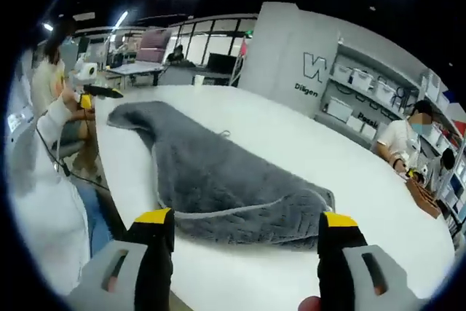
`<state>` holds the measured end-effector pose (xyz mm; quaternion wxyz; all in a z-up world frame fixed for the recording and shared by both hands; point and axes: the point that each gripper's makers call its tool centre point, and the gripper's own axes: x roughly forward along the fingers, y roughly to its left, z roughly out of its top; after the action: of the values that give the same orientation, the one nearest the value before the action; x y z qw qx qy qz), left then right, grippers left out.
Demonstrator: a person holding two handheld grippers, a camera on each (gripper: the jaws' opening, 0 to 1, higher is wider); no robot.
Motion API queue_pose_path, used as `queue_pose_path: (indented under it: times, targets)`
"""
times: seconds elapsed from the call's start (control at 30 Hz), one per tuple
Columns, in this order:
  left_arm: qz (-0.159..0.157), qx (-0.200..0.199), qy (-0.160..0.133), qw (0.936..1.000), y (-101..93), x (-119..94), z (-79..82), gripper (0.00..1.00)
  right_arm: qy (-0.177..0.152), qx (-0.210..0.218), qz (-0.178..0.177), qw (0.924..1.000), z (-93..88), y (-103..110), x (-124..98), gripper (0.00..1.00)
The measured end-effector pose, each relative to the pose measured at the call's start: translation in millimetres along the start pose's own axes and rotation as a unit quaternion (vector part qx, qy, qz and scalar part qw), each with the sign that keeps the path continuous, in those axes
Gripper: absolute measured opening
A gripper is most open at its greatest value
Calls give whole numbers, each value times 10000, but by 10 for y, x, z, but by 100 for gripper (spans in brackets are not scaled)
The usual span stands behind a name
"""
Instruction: Open the folded towel by lifting each exposed corner and separating the folded layers until the towel lies flat within the target outline without major curled edges
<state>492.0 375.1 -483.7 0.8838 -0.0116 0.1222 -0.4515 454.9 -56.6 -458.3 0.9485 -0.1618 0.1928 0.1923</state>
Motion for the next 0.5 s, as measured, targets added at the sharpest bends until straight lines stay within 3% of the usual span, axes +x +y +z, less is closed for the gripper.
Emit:
queue_pose_path:
  times: [0.2,0.5]
  targets:
    - [43,-17,37,10000,30,-27,-16,99,96,-137,-155,9997,62,-54,8,99]
    - [28,-33,44,10000,-2,1,-36,99,463,-325,257,9981,47,-182,274,99]
